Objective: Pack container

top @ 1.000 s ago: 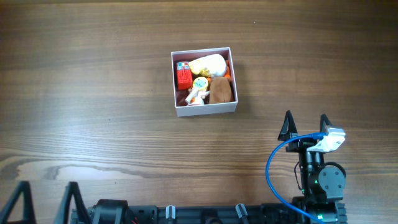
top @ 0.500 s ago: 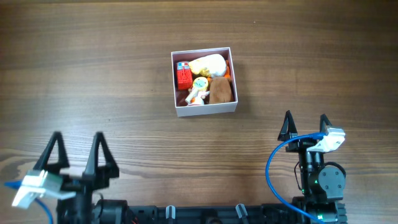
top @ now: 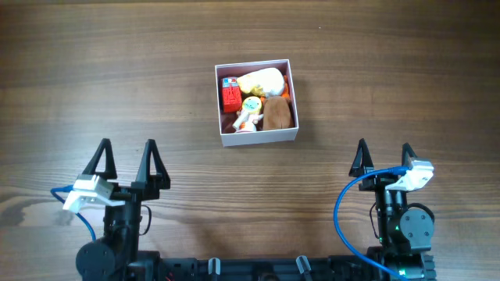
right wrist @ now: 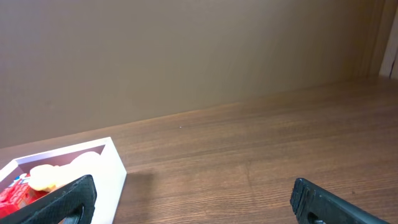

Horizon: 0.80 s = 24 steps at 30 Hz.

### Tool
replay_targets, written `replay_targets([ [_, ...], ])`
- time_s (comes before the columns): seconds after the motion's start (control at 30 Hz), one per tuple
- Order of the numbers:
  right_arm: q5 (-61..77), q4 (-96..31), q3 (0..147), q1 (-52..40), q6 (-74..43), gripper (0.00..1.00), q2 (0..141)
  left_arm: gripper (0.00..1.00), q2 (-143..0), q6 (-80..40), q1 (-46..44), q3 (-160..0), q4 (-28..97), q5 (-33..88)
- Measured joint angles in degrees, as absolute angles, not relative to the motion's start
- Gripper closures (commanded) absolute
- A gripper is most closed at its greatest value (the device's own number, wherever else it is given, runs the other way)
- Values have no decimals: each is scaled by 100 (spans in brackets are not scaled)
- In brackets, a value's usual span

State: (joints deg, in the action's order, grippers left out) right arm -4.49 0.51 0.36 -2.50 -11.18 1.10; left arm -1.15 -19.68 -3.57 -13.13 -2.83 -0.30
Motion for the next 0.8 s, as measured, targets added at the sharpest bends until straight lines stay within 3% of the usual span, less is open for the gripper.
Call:
replay_targets([
  [0.8, -449, 51, 36, -250, -1120, 1, 110, 0, -99, -1988, -357, -298, -572, -10],
])
